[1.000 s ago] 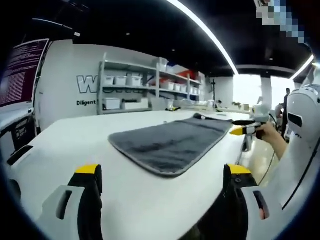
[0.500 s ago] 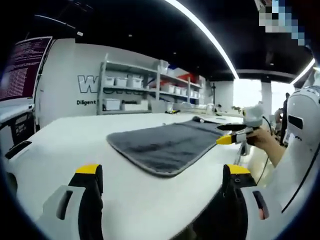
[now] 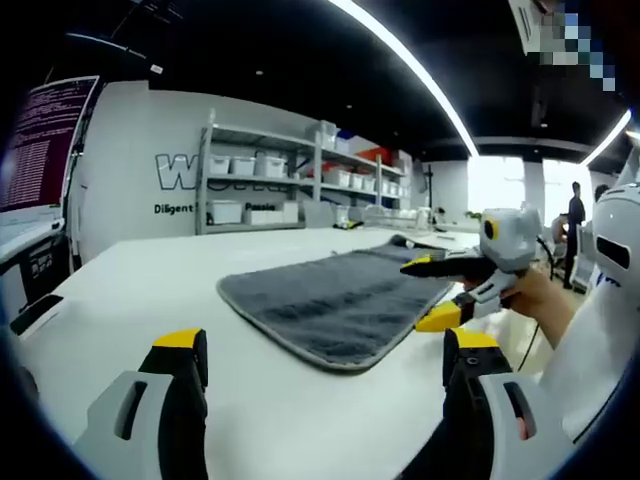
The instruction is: Open the folded towel by lifting each exposed corner and separating the folded layers until the towel lies flat within the target outline without major curled edges
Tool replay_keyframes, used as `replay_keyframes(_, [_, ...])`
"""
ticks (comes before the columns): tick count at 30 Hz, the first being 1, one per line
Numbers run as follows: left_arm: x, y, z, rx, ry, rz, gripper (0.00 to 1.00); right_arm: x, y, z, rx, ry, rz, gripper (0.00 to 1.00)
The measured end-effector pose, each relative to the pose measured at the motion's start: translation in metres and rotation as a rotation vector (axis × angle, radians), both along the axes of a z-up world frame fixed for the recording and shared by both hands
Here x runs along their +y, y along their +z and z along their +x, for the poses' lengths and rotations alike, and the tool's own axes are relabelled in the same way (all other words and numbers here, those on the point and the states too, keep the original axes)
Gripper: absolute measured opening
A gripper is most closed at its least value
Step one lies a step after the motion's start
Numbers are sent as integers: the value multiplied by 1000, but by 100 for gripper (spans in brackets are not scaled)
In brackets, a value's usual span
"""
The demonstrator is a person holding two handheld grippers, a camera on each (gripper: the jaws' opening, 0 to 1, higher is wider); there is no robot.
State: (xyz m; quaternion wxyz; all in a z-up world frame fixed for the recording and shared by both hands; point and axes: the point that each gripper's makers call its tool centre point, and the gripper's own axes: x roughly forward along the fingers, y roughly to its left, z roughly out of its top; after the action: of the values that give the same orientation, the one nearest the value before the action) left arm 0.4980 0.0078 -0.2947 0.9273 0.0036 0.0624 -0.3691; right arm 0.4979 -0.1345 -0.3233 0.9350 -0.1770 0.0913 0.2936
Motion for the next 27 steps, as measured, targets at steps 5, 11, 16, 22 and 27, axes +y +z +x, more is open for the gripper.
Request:
replay_keyframes(5, [10,2,-5,-2,18,-17,95,51,-2,-6,15,123,-11,53])
replay_keyframes(11, [20,0,-18,7,14,-3,96,83,-10,0,62,194,-25,37])
replay_keyframes(16, [36,-3,-25,7,32,6,96,90,-23,8,132,193,-47,28])
replay_keyframes(22, [51,-1,-29,-4,32,-5,96,95,-25,14,184,179,-9,13])
replay_keyframes(27, [62,-1,-33,-10,28,-16,96,102,-26,23,215,159,-23,7])
